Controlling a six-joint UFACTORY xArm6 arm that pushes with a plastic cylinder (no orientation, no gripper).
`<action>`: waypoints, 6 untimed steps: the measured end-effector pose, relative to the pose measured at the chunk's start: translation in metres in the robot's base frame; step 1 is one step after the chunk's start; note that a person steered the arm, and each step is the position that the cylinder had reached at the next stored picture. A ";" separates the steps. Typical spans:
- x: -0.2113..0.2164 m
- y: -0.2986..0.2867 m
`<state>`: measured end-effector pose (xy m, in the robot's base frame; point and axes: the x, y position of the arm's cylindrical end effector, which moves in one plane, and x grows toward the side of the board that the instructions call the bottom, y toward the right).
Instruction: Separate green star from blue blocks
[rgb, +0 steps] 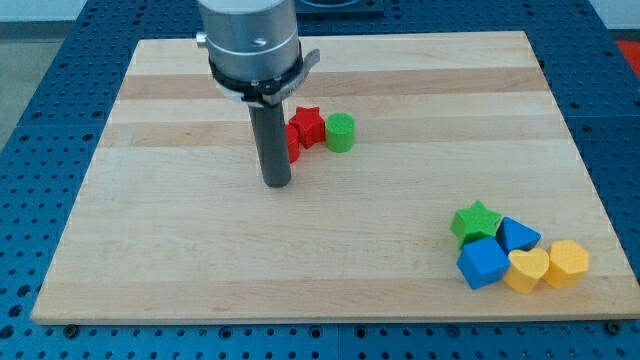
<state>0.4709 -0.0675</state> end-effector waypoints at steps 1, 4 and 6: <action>0.003 0.029; 0.026 0.213; 0.050 0.213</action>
<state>0.5209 0.1459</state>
